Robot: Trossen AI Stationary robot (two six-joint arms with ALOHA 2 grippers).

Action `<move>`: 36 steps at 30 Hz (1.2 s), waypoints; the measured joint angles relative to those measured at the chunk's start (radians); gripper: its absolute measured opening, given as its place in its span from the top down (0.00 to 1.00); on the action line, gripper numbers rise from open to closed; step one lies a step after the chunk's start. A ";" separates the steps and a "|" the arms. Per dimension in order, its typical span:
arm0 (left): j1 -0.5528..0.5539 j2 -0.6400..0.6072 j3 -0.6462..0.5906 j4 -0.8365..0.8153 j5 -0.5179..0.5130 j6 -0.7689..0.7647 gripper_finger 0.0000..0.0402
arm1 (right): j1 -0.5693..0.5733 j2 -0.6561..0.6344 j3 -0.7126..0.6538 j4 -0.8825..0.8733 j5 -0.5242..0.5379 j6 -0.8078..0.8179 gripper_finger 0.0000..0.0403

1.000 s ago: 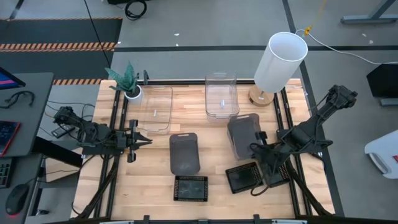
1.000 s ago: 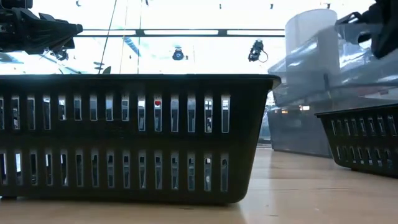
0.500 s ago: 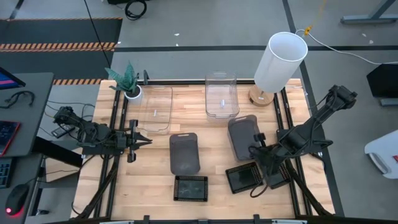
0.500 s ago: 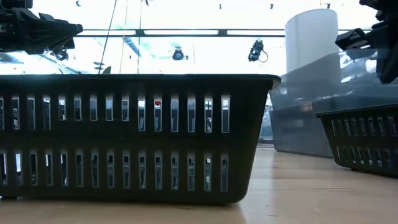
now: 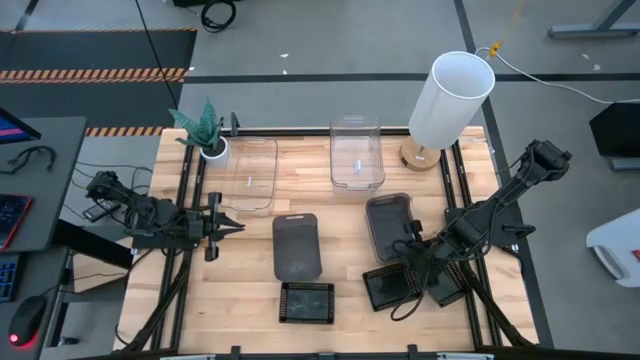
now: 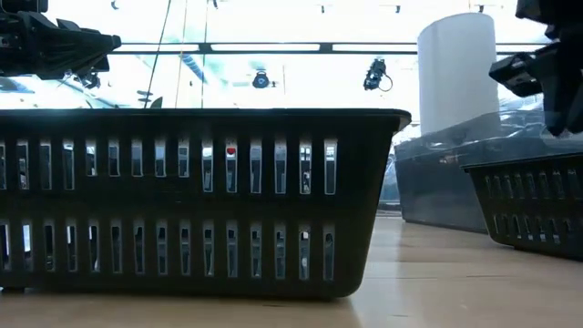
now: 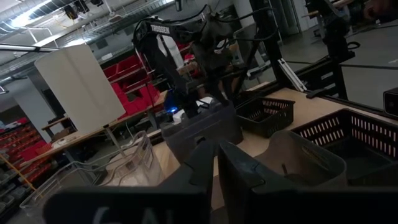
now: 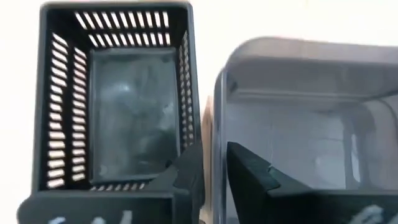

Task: Stack baskets by color
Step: Stack the right black bin on top of the middle black bin

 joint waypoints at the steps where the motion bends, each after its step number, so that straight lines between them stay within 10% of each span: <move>1: 0.000 0.000 0.000 0.000 0.000 0.000 0.92 | -0.001 0.006 0.016 -0.003 0.000 0.000 0.79; 10: 0.000 0.000 0.000 0.000 0.000 0.000 0.93 | -0.074 0.015 0.172 0.082 0.175 -0.135 0.75; 17: 0.000 0.000 0.000 0.000 0.000 0.000 0.93 | -0.185 0.136 0.176 0.416 0.097 -0.232 0.76; 36: 0.000 0.000 0.000 0.000 0.000 0.000 0.92 | -0.219 0.455 0.601 -0.287 -0.231 0.119 0.76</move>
